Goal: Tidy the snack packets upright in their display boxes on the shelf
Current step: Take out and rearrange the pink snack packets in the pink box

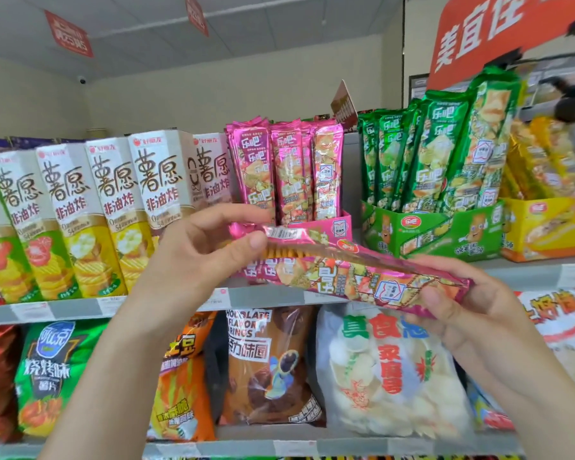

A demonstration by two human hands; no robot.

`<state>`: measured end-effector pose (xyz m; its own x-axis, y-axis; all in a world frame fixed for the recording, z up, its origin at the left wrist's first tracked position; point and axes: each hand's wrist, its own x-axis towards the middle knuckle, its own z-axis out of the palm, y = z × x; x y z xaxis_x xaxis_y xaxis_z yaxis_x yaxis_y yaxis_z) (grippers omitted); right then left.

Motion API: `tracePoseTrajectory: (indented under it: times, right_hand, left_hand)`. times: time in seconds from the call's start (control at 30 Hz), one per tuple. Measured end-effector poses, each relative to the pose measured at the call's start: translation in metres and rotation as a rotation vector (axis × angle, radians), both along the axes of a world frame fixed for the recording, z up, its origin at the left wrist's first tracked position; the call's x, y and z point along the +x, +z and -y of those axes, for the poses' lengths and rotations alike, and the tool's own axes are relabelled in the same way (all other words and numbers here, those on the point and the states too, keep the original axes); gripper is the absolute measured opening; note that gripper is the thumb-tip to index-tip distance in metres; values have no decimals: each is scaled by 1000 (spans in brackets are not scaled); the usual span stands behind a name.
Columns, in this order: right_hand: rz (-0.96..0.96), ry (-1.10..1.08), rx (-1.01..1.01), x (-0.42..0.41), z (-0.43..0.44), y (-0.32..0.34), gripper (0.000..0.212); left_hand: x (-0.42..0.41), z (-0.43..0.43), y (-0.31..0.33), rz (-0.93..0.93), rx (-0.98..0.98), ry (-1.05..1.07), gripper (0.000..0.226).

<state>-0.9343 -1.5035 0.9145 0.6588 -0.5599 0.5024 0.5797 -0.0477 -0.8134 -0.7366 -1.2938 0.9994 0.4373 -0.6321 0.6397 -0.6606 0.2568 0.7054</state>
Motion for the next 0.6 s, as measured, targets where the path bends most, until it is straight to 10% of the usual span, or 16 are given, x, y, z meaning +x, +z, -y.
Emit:
tracePoseTrajectory:
  times: [0.27, 0.6]
  right_hand:
    - [-6, -46, 107, -29, -8, -16, 52]
    - [-659, 75, -271, -130, -28, -55, 63]
  left_hand:
    - [-26, 0, -59, -140, -67, -151, 38]
    - [-73, 41, -146, -386, 18, -212, 30]
